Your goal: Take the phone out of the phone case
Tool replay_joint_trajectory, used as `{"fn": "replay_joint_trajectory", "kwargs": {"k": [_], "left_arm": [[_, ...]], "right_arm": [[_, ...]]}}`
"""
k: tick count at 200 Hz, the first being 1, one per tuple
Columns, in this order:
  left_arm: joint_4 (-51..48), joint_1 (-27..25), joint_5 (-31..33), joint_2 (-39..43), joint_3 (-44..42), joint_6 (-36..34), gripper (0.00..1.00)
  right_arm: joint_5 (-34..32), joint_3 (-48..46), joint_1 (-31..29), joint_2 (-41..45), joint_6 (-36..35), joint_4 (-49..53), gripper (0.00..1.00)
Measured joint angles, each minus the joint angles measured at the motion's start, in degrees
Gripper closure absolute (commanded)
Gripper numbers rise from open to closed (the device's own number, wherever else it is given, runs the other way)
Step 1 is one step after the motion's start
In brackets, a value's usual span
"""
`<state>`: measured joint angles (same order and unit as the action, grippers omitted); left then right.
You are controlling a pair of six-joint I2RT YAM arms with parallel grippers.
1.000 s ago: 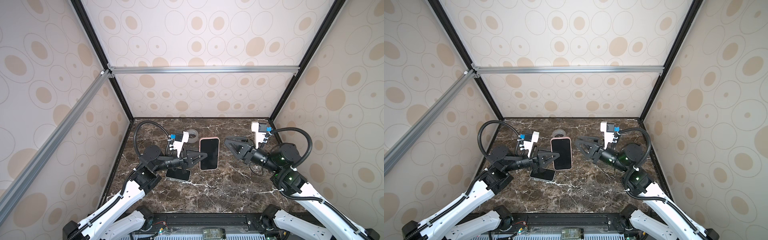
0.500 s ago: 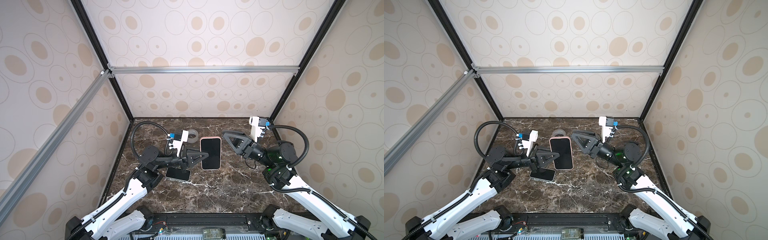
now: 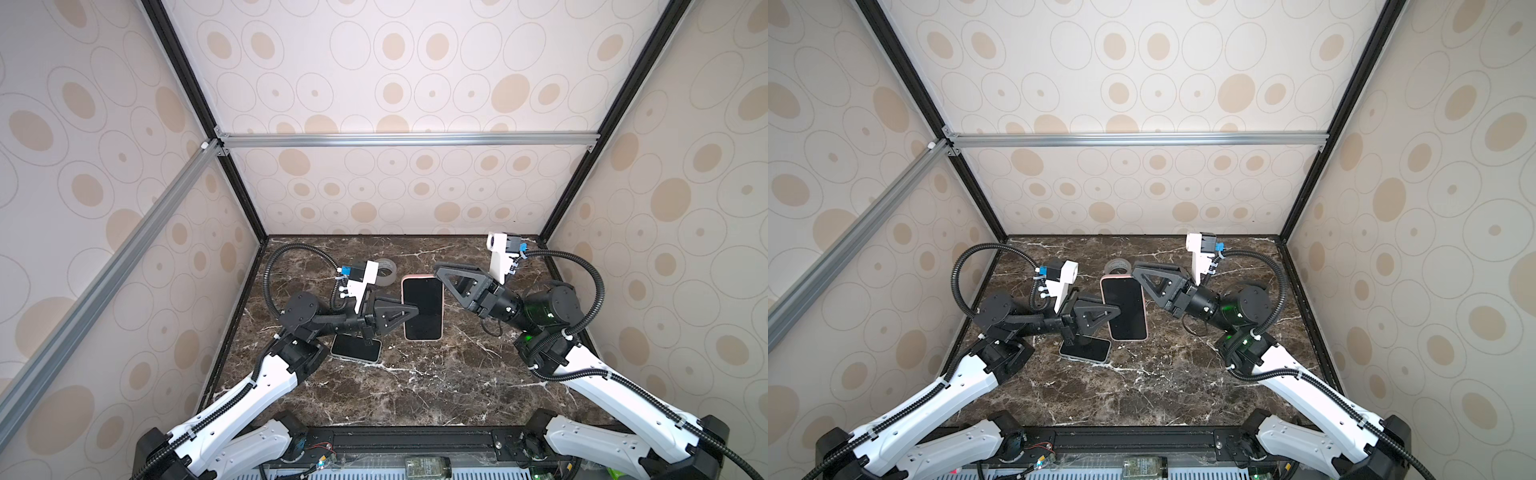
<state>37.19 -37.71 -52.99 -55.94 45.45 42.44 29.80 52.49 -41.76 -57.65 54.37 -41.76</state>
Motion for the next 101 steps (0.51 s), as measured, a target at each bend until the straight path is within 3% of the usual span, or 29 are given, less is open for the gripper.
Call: {"fn": "replay_joint_trajectory", "kwargs": {"k": [101], "left_arm": [[1.81, -0.24, -0.76, -0.15, -0.24, 0.92, 1.00]], "right_arm": [[-1.68, 0.04, -1.01, -0.42, 0.96, -2.67, 0.72]]}}
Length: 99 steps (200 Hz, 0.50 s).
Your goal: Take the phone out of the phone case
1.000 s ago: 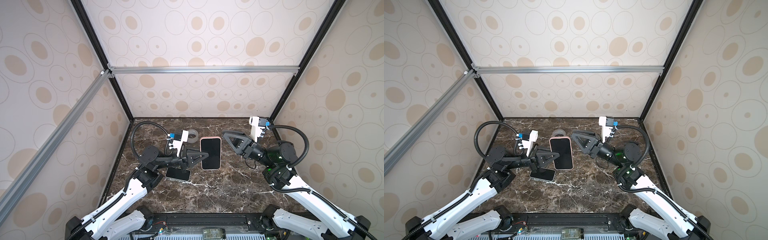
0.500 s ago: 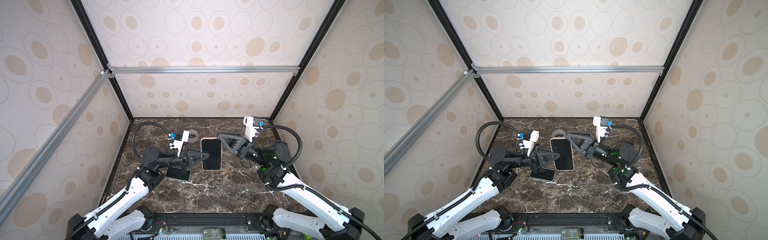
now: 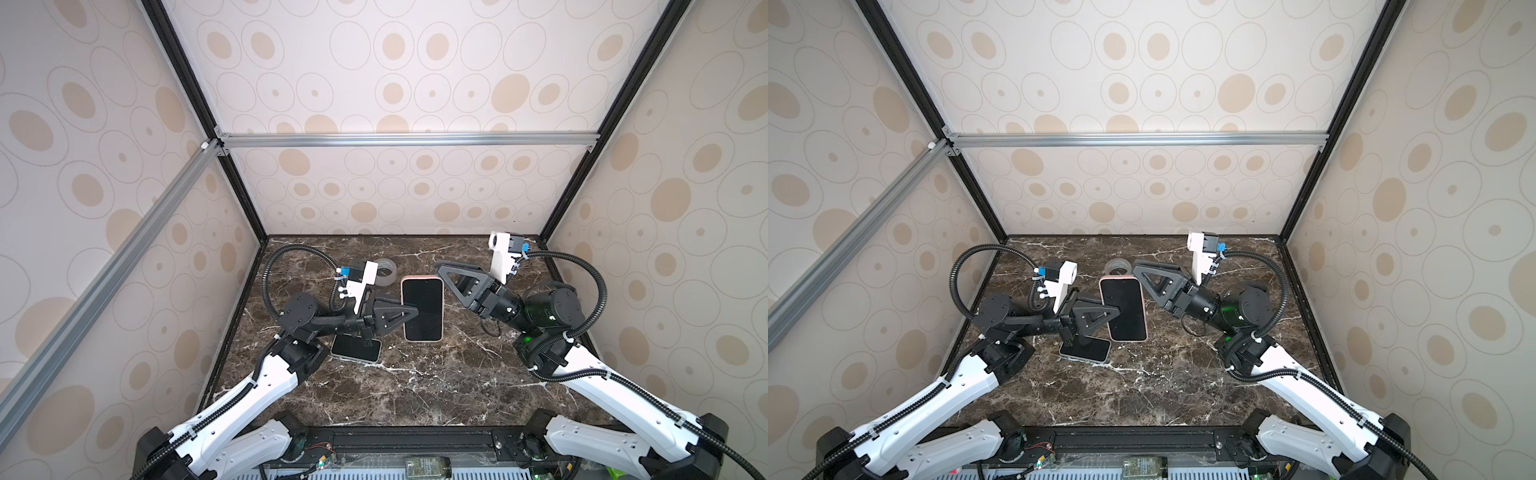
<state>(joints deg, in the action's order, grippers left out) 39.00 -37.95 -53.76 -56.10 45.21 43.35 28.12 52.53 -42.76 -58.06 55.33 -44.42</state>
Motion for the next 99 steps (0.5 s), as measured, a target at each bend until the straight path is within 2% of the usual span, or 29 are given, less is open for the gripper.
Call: {"fn": "replay_joint_trajectory", "kwargs": {"k": [99], "left_arm": [[0.72, -0.42, -0.13, -0.28, -0.61, 0.37, 1.00]], "right_arm": [[0.46, 1.68, -0.68, -2.08, 0.96, -1.95, 0.85]]}}
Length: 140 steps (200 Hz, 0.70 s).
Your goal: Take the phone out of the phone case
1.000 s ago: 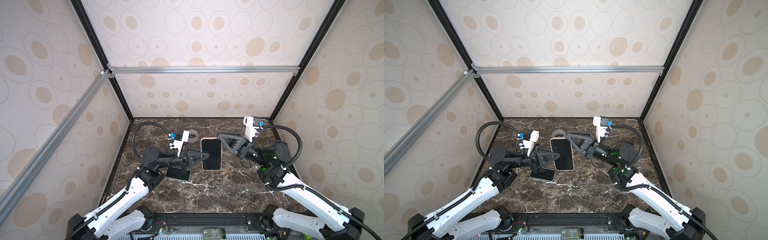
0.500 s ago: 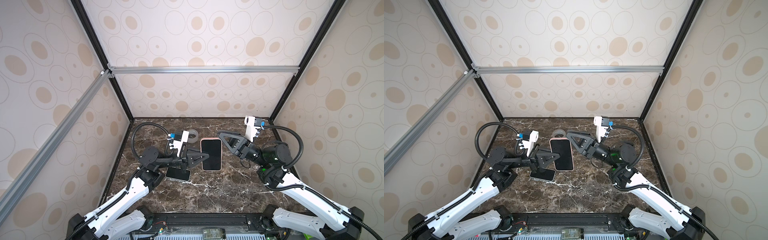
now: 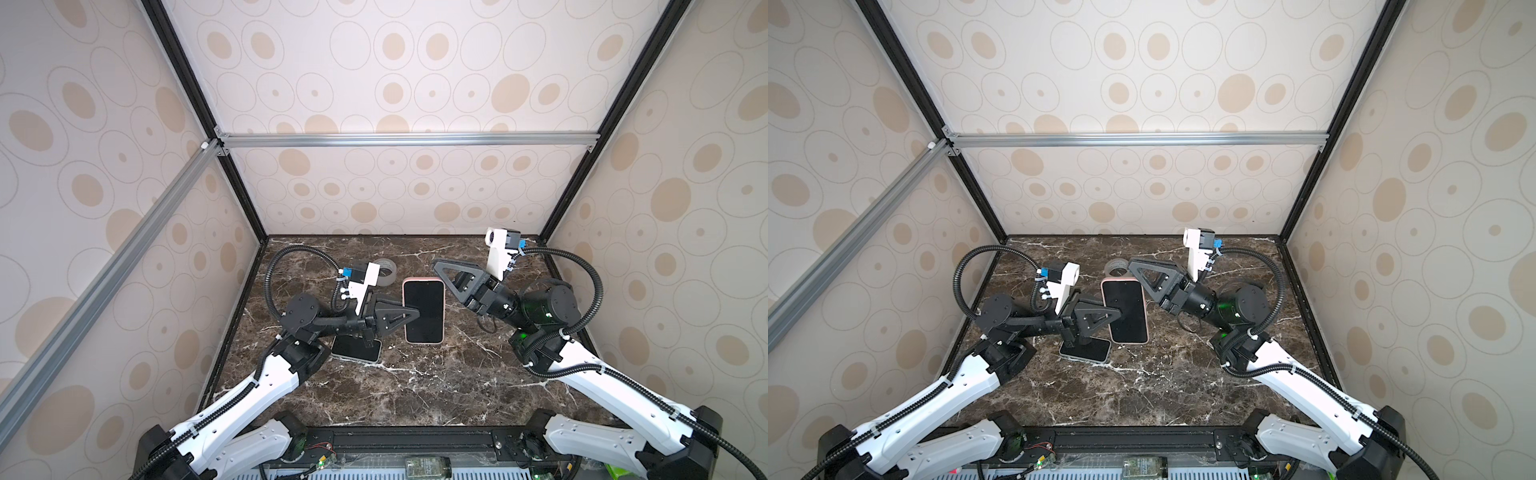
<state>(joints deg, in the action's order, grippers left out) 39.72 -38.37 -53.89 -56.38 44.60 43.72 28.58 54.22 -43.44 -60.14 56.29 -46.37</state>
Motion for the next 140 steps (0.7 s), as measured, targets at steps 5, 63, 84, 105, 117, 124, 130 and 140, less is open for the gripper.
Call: {"fn": "replay_joint_trajectory", "kwargs": {"k": [5, 63, 84, 105, 117, 124, 130, 140], "left_arm": [[0.07, 0.00, -0.04, 0.00, 0.00, 0.00, 1.00], [0.17, 0.00, -0.24, 0.00, -0.02, 0.00, 1.00], [0.24, 0.00, -0.26, 0.00, -0.07, 0.00, 1.00], [0.28, 0.00, -0.26, 0.00, -0.07, 0.00, 1.00], [0.28, 0.00, -0.26, 0.00, -0.09, 0.00, 1.00], [0.28, 0.00, -0.26, 0.00, -0.09, 0.00, 1.00], [0.28, 0.00, -0.24, 0.00, -0.11, 0.00, 1.00], [0.31, 0.00, -0.24, 0.00, -0.11, 0.00, 1.00]], "right_arm": [[0.00, 0.00, -0.02, 0.00, 0.00, 0.02, 0.86], [-0.07, 0.00, -0.22, -0.04, 0.02, 0.07, 0.88], [-0.09, 0.00, -0.28, -0.09, 0.02, 0.04, 0.87], [-0.04, 0.00, -0.37, -0.09, 0.00, -0.02, 0.85], [0.04, 0.00, -0.39, -0.09, -0.02, -0.09, 0.84], [0.09, 0.00, -0.39, -0.09, 0.00, -0.13, 0.83], [0.13, 0.00, -0.39, -0.09, -0.02, -0.15, 0.82], [0.13, 0.00, -0.46, -0.09, -0.02, -0.22, 0.83]]}}
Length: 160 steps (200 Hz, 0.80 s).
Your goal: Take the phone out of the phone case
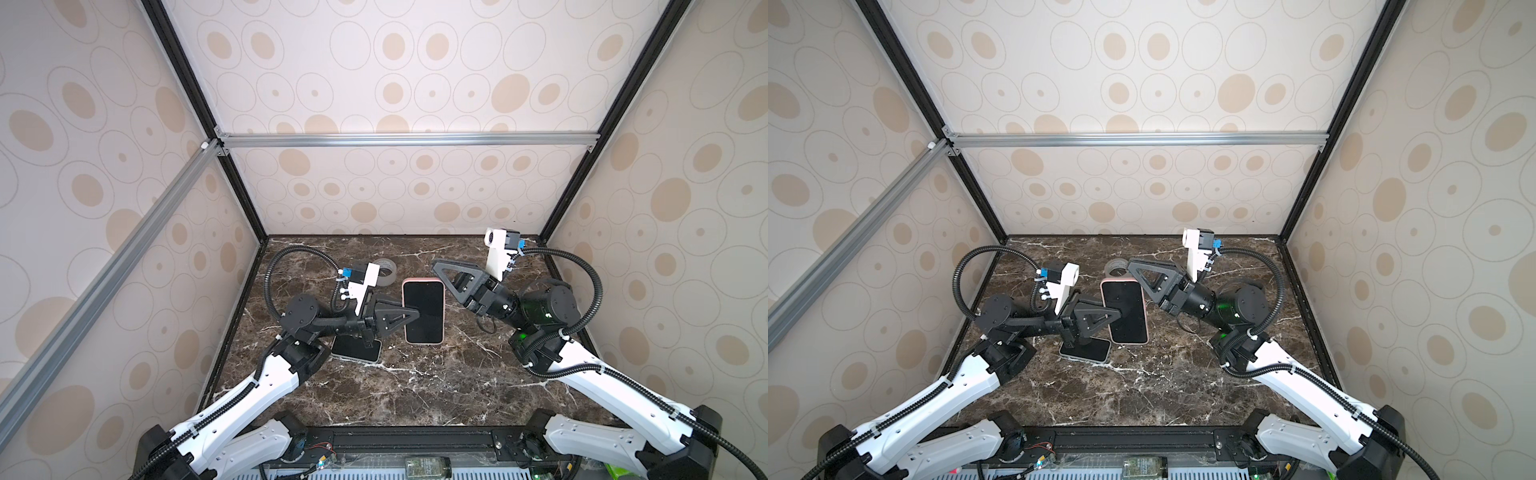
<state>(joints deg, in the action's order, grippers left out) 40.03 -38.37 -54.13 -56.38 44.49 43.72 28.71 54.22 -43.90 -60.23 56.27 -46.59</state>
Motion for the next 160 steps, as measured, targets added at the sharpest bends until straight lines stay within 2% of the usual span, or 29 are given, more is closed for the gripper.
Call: {"fn": "replay_joint_trajectory", "kwargs": {"k": [58, 67, 81, 142, 160], "left_arm": [[0.24, 0.00, -0.17, 0.00, 0.00, 0.00, 1.00], [0.24, 0.00, -0.22, 0.00, 0.00, 0.00, 1.00], [0.22, 0.00, -0.20, 0.00, 0.00, 0.04, 1.00], [0.61, 0.00, 0.07, -0.15, 0.00, 0.24, 1.00], [0.66, 0.00, 0.13, -0.20, 0.00, 0.37, 1.00]], "right_arm": [[-0.04, 0.11, -0.13, 0.00, -0.22, 0.28, 0.86], [-0.02, 0.11, -0.13, 0.00, -0.26, 0.33, 0.86], [0.04, 0.13, -0.15, 0.00, -0.46, 0.33, 0.79], [0.44, 0.96, -0.22, -0.70, -0.61, 0.26, 0.81], [0.59, 1.07, -0.24, -0.72, -1.05, 0.39, 0.69]]}}
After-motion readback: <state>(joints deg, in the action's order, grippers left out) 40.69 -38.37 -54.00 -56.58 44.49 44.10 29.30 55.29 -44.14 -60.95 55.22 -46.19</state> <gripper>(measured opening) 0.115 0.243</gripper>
